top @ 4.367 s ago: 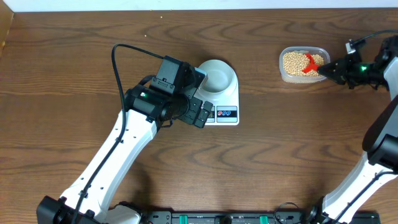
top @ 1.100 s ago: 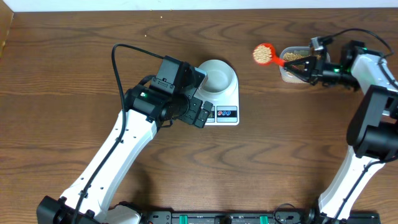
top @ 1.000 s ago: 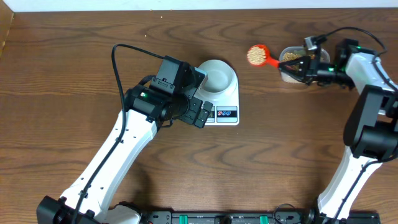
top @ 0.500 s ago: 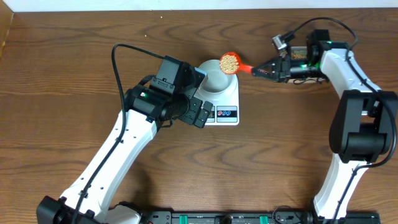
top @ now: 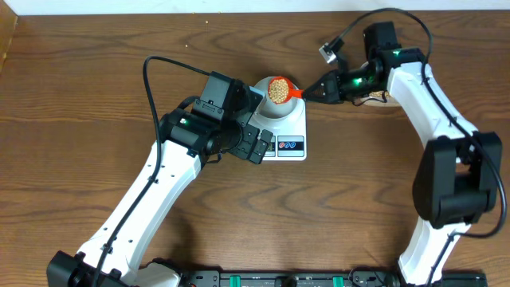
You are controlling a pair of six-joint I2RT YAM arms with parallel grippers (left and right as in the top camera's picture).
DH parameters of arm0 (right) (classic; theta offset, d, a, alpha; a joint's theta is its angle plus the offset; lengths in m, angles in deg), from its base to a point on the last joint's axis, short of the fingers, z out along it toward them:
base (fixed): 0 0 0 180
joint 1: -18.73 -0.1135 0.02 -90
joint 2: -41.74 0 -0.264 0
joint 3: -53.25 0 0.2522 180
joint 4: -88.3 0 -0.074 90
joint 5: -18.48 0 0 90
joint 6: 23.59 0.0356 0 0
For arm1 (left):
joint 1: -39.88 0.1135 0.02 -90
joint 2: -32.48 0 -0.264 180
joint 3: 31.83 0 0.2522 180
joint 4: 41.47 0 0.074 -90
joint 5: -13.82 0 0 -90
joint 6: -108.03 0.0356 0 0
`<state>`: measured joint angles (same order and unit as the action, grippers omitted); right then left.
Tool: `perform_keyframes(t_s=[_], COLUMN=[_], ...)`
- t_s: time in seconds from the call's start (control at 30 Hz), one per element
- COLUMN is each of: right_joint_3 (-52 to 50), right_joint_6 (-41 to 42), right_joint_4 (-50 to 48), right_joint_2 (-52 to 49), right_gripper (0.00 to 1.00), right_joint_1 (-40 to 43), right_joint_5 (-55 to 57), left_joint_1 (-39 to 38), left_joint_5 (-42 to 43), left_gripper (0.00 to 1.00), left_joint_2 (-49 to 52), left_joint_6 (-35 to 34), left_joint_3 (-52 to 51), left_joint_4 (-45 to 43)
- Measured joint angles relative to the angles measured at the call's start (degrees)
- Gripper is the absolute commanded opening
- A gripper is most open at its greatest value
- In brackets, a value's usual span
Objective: Scoop item into bowl and weigh 50g on scale
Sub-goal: 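Lift the filled scoop with the right gripper over the grey bowl, then tip the red scoop with the right gripper to pour soybeans into the bowl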
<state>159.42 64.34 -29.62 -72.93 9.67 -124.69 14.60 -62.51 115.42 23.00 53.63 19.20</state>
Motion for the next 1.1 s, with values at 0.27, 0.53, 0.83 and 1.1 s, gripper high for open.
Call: perform_keyframes(t_s=[0.27, 0.53, 0.83, 1.1], right_joint_3=[0.0, 0.0, 0.0, 0.0], right_joint_6=[0.4, 0.4, 0.6, 0.6], right_joint_4=[-0.8, -1.6, -2.0, -2.1], right_joint_2=[3.4, 3.4, 6.8, 9.5], right_gripper=[0.02, 0.01, 0.02, 0.02], right_joint_1=[-4.0, -9.7, -15.0, -17.7], right_joint_5=[12.1, 22.6, 35.5, 44.2], left_joint_1=[0.0, 0.0, 0.0, 0.0], left_joint_5=[0.0, 0.0, 0.0, 0.0], left_gripper=[1.00, 1.00, 1.00, 0.99], left_joint_2=[0.0, 0.0, 0.0, 0.0], left_joint_6=[0.0, 0.0, 0.0, 0.0], left_joint_3=[0.0, 0.0, 0.0, 0.0], left_joint_4=[0.0, 0.0, 0.0, 0.0])
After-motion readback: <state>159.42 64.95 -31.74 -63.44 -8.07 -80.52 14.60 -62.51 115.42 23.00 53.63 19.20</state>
